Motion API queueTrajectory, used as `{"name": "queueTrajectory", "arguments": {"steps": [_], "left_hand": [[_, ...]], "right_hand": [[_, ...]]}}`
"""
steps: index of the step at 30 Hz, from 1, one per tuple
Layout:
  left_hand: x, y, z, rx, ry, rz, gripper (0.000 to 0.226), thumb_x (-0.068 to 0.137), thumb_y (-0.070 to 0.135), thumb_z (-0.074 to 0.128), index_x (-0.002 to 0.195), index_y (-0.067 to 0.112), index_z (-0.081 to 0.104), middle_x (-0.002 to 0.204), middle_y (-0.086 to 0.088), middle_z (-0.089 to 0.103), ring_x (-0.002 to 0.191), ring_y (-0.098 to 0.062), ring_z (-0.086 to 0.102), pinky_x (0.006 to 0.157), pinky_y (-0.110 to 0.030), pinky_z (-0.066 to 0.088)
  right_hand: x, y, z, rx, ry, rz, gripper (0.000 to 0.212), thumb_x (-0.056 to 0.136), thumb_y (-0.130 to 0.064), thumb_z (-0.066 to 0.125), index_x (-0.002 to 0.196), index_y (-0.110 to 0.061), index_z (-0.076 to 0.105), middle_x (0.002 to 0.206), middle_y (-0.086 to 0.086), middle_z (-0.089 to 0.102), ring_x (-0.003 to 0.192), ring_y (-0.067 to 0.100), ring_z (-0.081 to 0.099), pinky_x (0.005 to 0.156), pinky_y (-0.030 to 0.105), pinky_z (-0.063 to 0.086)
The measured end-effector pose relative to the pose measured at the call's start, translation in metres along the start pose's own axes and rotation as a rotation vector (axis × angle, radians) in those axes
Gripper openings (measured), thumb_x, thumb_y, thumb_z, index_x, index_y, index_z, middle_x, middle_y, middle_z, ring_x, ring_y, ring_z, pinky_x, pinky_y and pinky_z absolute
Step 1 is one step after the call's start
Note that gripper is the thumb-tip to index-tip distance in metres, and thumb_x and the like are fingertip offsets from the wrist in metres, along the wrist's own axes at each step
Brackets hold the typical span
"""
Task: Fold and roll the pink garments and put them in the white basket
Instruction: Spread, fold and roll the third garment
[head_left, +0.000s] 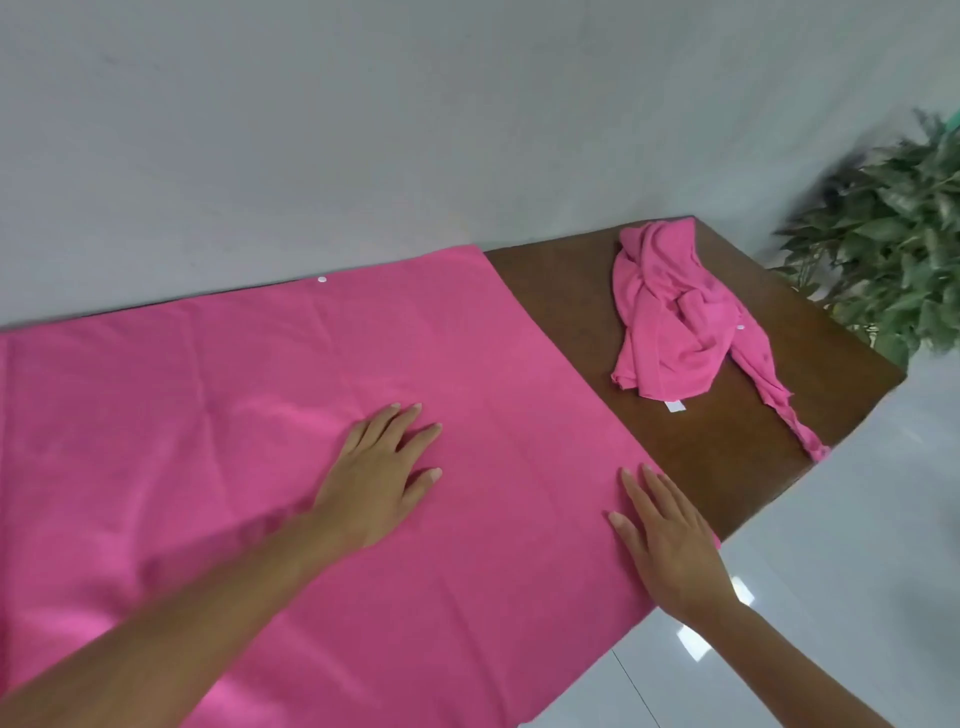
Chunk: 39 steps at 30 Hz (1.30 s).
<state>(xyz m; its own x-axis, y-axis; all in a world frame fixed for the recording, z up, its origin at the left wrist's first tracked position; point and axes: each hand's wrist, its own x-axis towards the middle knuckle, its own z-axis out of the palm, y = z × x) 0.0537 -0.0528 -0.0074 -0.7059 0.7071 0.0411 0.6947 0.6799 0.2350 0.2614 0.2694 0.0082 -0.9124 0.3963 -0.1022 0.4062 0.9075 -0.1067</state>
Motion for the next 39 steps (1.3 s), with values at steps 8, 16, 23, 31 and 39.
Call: {"name": "queueTrajectory", "arguments": {"steps": [8, 16, 23, 31, 39], "left_hand": [[-0.001, 0.002, -0.001, 0.034, -0.02, -0.017, 0.072, 0.097, 0.064, 0.007, 0.161, 0.033, 0.022, 0.169, 0.004, 0.013, 0.156, -0.02, 0.004, 0.126, -0.042, 0.009], [0.032, 0.035, 0.003, 0.112, 0.121, -0.174, 0.046, 0.095, 0.047, 0.052, 0.131, 0.019, 0.057, 0.137, -0.011, 0.051, 0.128, -0.033, 0.044, 0.106, -0.052, 0.037], [0.112, 0.095, -0.002, 0.041, 0.064, -0.052, 0.044, 0.096, 0.037, 0.061, 0.135, 0.019, 0.053, 0.145, -0.007, 0.043, 0.137, -0.029, 0.035, 0.11, -0.047, 0.031], [0.205, 0.142, -0.004, 0.159, -0.111, 0.206, 0.038, 0.1, 0.025, 0.055, 0.136, 0.016, 0.055, 0.141, -0.007, 0.051, 0.128, -0.028, 0.049, 0.103, -0.045, 0.043], [0.24, 0.153, -0.001, 0.134, -0.123, 0.144, 0.025, 0.095, 0.001, 0.051, 0.113, 0.017, 0.057, 0.113, -0.007, 0.053, 0.104, -0.029, 0.053, 0.081, -0.043, 0.047]], "right_hand": [[-0.022, 0.053, 0.012, 0.054, -0.009, 0.01, 0.071, 0.095, -0.07, -0.007, 0.157, -0.039, -0.016, 0.165, -0.014, -0.022, 0.151, 0.008, -0.023, 0.125, 0.044, 0.002], [-0.02, 0.05, 0.014, 0.133, -0.001, 0.018, 0.072, 0.09, -0.074, -0.011, 0.153, -0.043, -0.025, 0.163, -0.014, -0.025, 0.151, 0.012, -0.025, 0.123, 0.042, -0.013], [-0.021, 0.052, 0.015, 0.124, 0.021, 0.009, 0.072, 0.091, -0.073, -0.009, 0.154, -0.041, -0.025, 0.166, -0.008, -0.02, 0.151, 0.015, -0.027, 0.121, 0.04, -0.017], [-0.015, 0.062, 0.009, 0.291, -0.058, -0.034, 0.077, 0.09, -0.076, 0.005, 0.155, -0.043, -0.019, 0.163, -0.014, -0.028, 0.143, 0.005, -0.039, 0.105, 0.025, -0.037], [-0.014, 0.085, -0.007, 0.552, -0.02, -0.011, 0.054, 0.103, -0.047, 0.041, 0.155, -0.034, 0.033, 0.163, -0.021, 0.019, 0.152, 0.003, 0.009, 0.122, 0.028, 0.006]]}}
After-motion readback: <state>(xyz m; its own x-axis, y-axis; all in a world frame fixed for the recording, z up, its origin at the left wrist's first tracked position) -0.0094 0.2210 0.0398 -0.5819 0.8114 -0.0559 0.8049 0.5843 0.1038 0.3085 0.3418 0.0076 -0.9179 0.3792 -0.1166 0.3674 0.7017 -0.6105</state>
